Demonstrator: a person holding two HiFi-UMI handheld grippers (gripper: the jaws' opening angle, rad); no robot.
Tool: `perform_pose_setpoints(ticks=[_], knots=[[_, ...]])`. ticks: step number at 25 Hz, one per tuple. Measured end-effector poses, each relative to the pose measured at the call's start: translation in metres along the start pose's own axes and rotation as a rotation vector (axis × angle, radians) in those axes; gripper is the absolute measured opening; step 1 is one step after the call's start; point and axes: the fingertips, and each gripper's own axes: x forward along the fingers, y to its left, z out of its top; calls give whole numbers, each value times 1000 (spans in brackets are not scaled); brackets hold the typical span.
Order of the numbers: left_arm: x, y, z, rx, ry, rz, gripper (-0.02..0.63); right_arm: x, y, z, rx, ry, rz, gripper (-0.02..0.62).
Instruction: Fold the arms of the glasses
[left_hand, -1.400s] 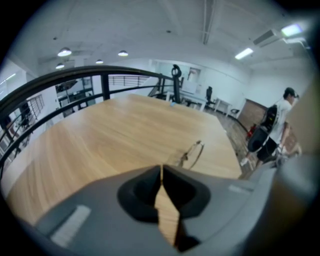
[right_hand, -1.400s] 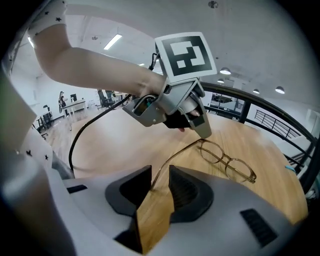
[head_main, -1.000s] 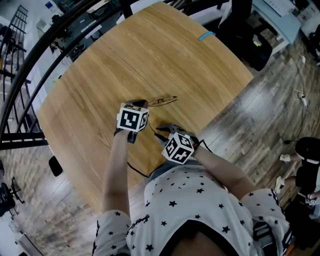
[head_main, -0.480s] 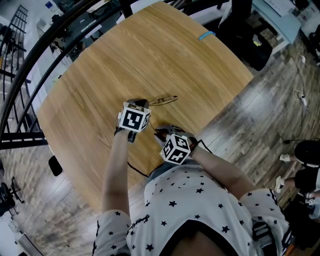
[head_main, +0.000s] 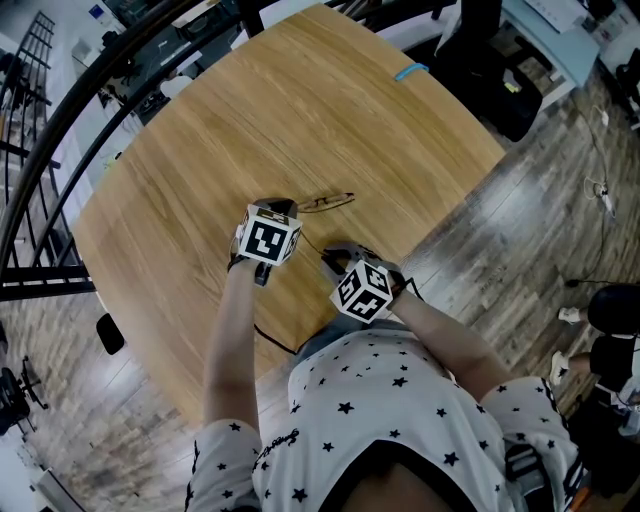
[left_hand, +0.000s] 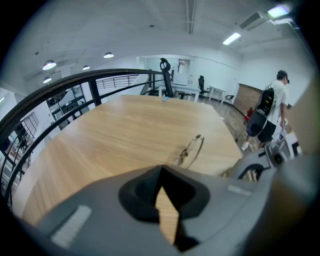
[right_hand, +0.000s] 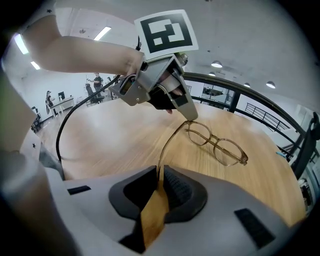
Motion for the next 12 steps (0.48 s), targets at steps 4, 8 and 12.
perform_pose_setpoints(ticks=[4, 8, 12], knots=[[2, -1, -1, 7, -3, -3, 8, -1, -12, -4, 19, 3, -26, 44], [1, -1, -2, 2, 4, -6, 8, -3, -26, -4, 42, 3, -50, 41], [1, -2, -1, 22, -2, -8, 8, -6, -36, -3, 55, -1, -71, 40]])
